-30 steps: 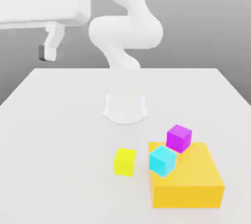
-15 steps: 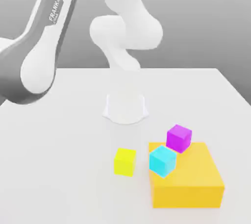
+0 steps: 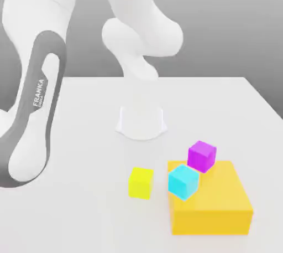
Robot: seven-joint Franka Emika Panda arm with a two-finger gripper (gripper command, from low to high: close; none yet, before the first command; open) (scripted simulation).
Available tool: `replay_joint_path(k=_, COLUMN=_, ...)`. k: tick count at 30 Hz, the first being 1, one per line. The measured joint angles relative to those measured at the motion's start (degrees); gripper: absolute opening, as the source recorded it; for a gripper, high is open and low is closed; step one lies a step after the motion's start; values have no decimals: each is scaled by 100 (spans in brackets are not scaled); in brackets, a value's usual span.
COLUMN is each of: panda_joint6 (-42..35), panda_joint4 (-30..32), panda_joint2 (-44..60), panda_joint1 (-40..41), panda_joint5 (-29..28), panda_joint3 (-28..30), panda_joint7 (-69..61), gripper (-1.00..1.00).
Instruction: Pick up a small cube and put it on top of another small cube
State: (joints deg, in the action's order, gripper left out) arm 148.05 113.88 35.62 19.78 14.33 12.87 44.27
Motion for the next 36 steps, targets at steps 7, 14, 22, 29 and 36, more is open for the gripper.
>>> replay_joint_path(k=7, panda_joint6=-555, panda_joint4=796, panda_joint2=-1408, panda_joint1=-611, panda_joint5=-542, panda_joint3=-152, panda_joint7=-370, gripper=-100)
replay_joint_path(k=14, panda_joint6=-790, panda_joint4=1988, panda_joint2=-2875, panda_joint1=-1341, panda_joint5=-968, panda_joint3=-896, panda_joint7=-1414, gripper=-100)
replay_joint_path(k=22, panda_joint6=-1074, panda_joint4=3349, panda_joint2=-4526, panda_joint1=-2491, panda_joint5=-1030, panda_joint3=-1457, panda_joint7=-2919, gripper=-100)
replay_joint_path(k=29, panda_joint6=-1324, panda_joint4=4539, panda_joint2=-5991, panda_joint1=-3545, panda_joint5=-929, panda_joint3=-1898, panda_joint7=-4357, gripper=-100)
replay_joint_path(k=36, panda_joint6=-329, panda_joint4=5232, panda_joint2=-5705, panda_joint1=-3967, panda_joint5=-891, panda_joint3=-2114, panda_joint7=-4880, gripper=-100)
